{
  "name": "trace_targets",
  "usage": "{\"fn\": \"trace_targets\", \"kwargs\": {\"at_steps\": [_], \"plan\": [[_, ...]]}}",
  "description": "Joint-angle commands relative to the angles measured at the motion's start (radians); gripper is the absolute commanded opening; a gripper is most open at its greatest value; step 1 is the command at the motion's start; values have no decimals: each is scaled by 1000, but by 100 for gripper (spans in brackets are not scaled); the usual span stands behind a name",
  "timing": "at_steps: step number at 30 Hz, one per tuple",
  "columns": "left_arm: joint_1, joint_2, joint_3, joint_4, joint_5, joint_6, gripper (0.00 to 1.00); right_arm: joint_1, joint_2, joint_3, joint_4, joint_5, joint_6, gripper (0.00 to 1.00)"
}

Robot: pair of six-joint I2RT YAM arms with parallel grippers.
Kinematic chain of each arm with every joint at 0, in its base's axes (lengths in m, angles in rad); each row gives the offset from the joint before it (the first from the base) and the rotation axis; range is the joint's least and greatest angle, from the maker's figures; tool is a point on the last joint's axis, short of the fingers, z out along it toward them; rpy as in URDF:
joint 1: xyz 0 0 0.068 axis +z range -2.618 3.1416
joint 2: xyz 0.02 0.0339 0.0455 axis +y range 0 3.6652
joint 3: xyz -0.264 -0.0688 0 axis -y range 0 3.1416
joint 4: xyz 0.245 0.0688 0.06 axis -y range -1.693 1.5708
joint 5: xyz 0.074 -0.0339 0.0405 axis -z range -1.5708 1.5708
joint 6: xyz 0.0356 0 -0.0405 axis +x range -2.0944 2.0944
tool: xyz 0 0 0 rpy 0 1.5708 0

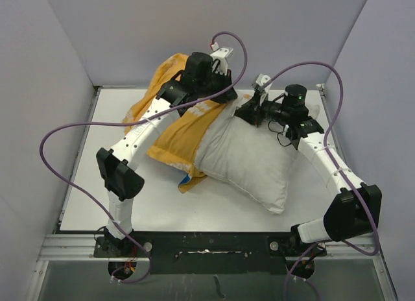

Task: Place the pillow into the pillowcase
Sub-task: Stuff the pillow into the pillowcase.

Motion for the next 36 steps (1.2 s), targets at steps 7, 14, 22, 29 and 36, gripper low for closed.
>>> {"fn": "trace_targets", "kwargs": {"at_steps": [7, 14, 22, 29, 36], "plan": [[-72, -436, -1046, 964, 242, -360, 0, 3, 24, -142, -492, -241, -717, 2], [-91, -500, -1437, 1258, 151, -372, 0, -61, -148, 118, -1169, -279, -1048, 55], [-99, -584, -1539, 1286, 132, -354, 0, -165, -152, 326, -957, 26, -581, 98], [-105, -657, -1546, 1273, 162, -328, 0, -126, 136, 313, -991, 85, -569, 94], [-36, -557, -1139, 1174, 373, -338, 0, 104, 203, 378, -865, -62, -387, 0]]}}
